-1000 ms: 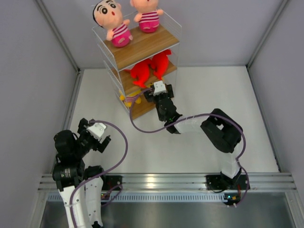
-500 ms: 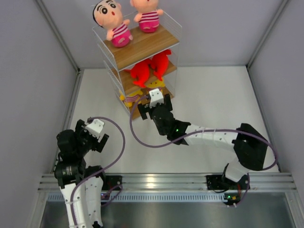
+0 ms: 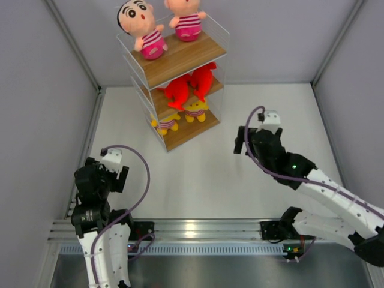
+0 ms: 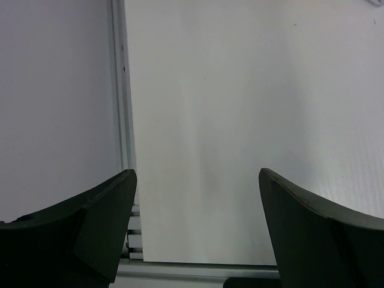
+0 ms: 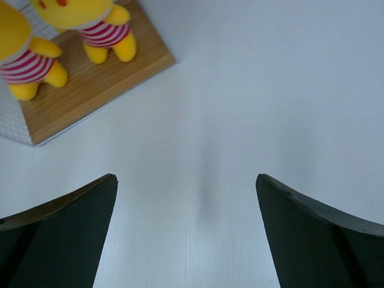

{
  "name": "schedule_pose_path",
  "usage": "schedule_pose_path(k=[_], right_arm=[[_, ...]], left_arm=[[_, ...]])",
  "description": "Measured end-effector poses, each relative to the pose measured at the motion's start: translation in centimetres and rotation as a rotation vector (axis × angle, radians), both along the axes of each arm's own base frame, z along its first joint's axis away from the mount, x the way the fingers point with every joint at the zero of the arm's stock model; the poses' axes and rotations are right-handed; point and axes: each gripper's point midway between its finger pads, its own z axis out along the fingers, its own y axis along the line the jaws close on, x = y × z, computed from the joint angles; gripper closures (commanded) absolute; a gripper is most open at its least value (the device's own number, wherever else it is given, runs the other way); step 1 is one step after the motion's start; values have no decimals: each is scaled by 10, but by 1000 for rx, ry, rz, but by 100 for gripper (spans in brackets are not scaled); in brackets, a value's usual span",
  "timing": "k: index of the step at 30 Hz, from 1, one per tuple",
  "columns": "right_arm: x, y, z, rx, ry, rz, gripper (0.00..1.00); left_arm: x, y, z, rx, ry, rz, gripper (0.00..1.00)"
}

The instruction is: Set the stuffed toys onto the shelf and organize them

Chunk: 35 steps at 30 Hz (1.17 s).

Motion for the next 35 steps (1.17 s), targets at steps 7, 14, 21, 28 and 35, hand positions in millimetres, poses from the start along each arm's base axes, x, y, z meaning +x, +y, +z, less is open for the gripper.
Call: schedule_pose_path(k=[7, 14, 21, 28, 35], right_arm=[[-32, -77, -15, 44, 26, -172, 1], [-43, -90, -39, 4, 83, -177, 1], [-42, -86, -78, -116, 223, -186, 1], [-36, -92, -88, -244, 310, -251, 1], [-35, -94, -88, -270, 308, -247, 0]], left_arm=[[-4, 12, 0, -14, -4, 99, 11], [-7, 21, -2, -25, 4, 169, 4], [-9, 28, -7, -43, 25, 220, 1], [-10, 35, -15, -54, 53, 265, 1], [-11, 39, -18, -57, 63, 285, 2]])
